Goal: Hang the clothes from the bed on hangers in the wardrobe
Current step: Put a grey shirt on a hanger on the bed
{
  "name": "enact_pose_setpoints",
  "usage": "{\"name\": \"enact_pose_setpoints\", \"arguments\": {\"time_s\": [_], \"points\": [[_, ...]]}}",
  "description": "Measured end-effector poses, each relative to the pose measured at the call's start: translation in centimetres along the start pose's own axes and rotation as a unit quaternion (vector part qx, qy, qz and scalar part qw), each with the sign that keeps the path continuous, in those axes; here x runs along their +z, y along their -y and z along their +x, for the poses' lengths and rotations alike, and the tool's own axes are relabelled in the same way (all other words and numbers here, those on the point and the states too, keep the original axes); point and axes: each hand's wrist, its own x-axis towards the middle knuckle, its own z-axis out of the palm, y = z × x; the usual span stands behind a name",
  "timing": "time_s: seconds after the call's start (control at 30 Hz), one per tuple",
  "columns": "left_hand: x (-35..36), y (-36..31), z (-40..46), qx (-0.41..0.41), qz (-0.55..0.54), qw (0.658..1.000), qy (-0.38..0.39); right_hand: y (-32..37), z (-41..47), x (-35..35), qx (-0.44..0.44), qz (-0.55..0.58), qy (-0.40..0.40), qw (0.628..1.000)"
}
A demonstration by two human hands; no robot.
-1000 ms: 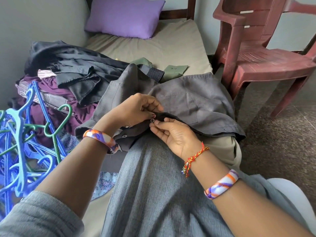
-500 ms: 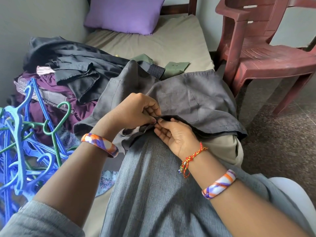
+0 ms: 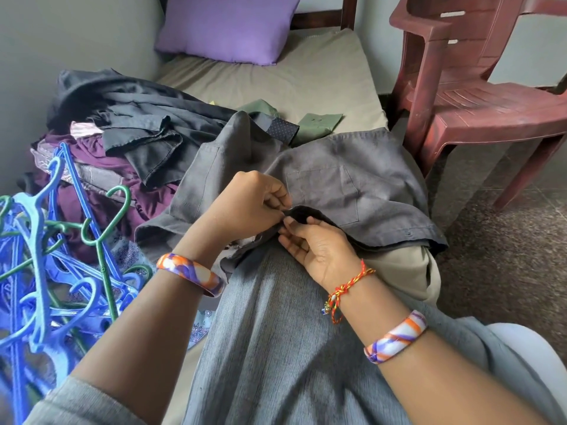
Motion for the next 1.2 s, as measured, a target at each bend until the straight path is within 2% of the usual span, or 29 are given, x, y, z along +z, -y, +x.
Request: {"name": "enact_pose_setpoints", "arguments": {"time_s": [0.1,0.23,0.33,0.47,0.6,0.8,0.93,1.03,1.13,1.2], "points": [[0.0,0.4,-0.2,-0.029,-0.068,0.997,0.002,0.0,0.0,-0.2,-0.006,-0.004,-0.002,1.0],[0.6,0.8,-0.7,-0.111,-0.151,0.982,-0.027,-0.4,0.1,-0.1,-0.019,-0.006,0.002,1.0],[1.3,0.7,-0.8,-0.108,-0.105,0.987,-0.049,-0.7,0.0,-0.2,-0.023,0.002,0.009,1.0],[2.4,0.2,-1.3,-0.059,-0.002,0.992,-0.111,-0.6,-0.1,-0.3,-0.017,0.005,0.034,0.999],[3.4,-0.3,-2.0,-0.033,0.076,0.989,-0.124,-0.9,0.1,-0.2,-0.026,0.002,0.057,0.998],[2.4,-0.4,-2.0,-0.098,-0.098,0.984,-0.116,-0.8,0.5,-0.2,-0.019,0.042,0.026,0.999],[1.7,-0.2,-2.1,-0.113,-0.122,0.975,-0.146,-0.9,0.1,0.1,-0.018,0.03,0.032,0.999],[1.4,0.1,-1.8,-0.122,-0.133,0.973,-0.145,-0.8,-0.2,0.3,-0.033,0.023,0.044,0.998],[1.3,0.4,-1.8,-0.14,-0.196,0.961,-0.139,-0.8,-0.5,0.3,-0.048,0.011,0.067,0.997],[1.3,0.4,-2.0,-0.125,-0.18,0.967,-0.127,-0.7,-0.6,0.2,-0.051,0.011,0.071,0.996]]}}
